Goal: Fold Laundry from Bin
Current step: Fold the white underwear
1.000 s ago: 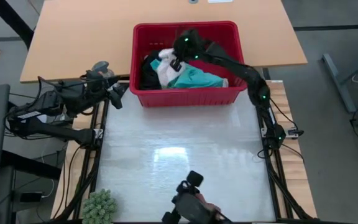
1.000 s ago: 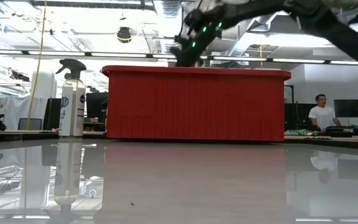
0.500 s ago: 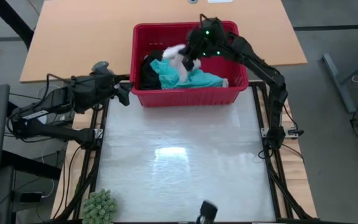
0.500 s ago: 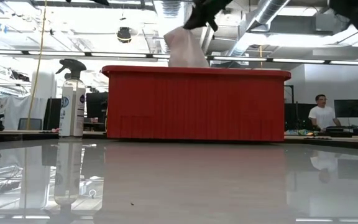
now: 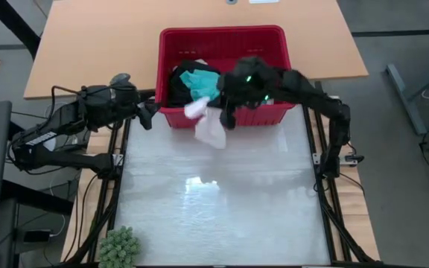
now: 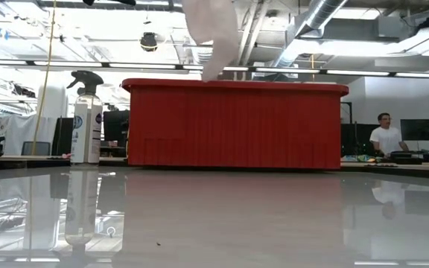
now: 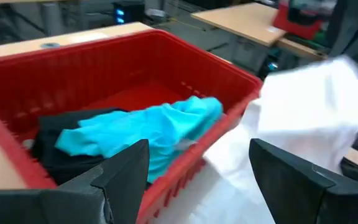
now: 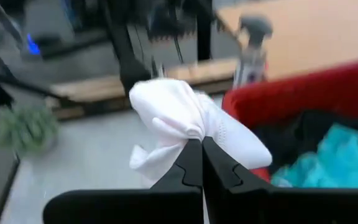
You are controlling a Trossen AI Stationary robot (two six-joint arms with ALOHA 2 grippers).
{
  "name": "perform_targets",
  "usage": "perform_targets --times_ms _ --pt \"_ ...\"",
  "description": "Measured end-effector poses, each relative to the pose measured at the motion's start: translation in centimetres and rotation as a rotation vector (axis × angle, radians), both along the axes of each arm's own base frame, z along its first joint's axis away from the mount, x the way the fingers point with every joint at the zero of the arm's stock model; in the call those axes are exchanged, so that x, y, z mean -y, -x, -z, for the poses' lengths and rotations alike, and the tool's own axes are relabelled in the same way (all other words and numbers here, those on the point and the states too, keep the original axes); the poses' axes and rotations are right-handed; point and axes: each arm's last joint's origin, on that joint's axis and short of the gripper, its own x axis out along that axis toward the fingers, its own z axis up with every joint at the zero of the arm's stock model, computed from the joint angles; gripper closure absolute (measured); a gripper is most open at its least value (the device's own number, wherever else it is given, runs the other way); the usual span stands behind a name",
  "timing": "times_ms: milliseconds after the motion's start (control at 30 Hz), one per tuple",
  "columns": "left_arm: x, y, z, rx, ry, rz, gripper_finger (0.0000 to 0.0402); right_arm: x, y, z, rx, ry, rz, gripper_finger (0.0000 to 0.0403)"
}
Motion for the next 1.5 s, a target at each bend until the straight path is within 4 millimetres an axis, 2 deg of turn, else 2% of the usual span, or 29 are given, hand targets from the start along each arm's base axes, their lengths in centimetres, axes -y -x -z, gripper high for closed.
perform_targets --times_ms 133,200,267,400,567,667,767,833,900,1033,1100,1167,1333,1500 --pt "0.3 -0.2 0.0 -0.01 -0.001 0.125 0.0136 -2.5 -0.9 0.8 -0.041 -0.007 -0.059 0.0384" --pt "0.5 0.0 -0.1 -0.006 -0.003 0.176 0.0136 -3.7 -0.2 0.3 -0.044 -0.019 -0.071 0.0384" --pt "0.7 0.3 -0.3 0.011 -0.009 0.212 0.0136 -4.8 1.3 -0.7 -0.034 -0.027 -0.081 0.0384" --pt "1.0 1.0 -1.0 0.077 -0.03 0.247 0.0136 -6.4 6.5 -3.9 0.031 0.008 -0.061 0.0384" --pt "1.3 2.1 -1.7 0.153 -0.031 0.246 0.0136 -7.5 15.7 -8.0 0.18 0.037 0.018 0.0384" --pt "1.3 2.2 -1.8 0.17 -0.015 0.243 0.0136 -8.1 20.8 -8.9 0.225 0.036 0.116 0.0384" --pt "1.3 2.1 -1.8 0.172 -0.004 0.241 0.0136 -8.5 23.9 -9.1 0.238 0.04 0.164 0.0384" --pt "1.2 1.7 -1.7 0.173 0.006 0.241 0.0136 -8.7 24.7 -8.3 0.191 0.054 0.199 0.0384" --pt "1.1 1.2 -1.6 0.165 0.017 0.24 0.0136 -9.2 24.6 -6.8 0.112 0.058 0.24 0.0384" --pt "0.8 0.1 -1.2 0.14 0.033 0.249 0.0136 -10.6 23.7 -2.6 0.007 0.084 0.283 0.0384" --pt "0.7 -0.3 -1.2 0.143 0.037 0.265 0.0136 -11.2 23.9 -0.2 -0.002 0.101 0.318 0.0384" --pt "0.7 -0.7 -1.1 0.131 0.033 0.281 0.0136 -11.1 25.2 1.7 0.059 0.068 0.333 0.0384" --pt "0.7 -0.9 -1.7 0.173 -0.038 0.332 0.0136 -9.2 29.3 5.1 0.286 -0.076 0.295 0.0384" --pt "0.8 -1.0 -2.0 0.183 -0.085 0.378 0.0136 -7.9 31.0 9.2 0.504 -0.227 0.237 0.0384"
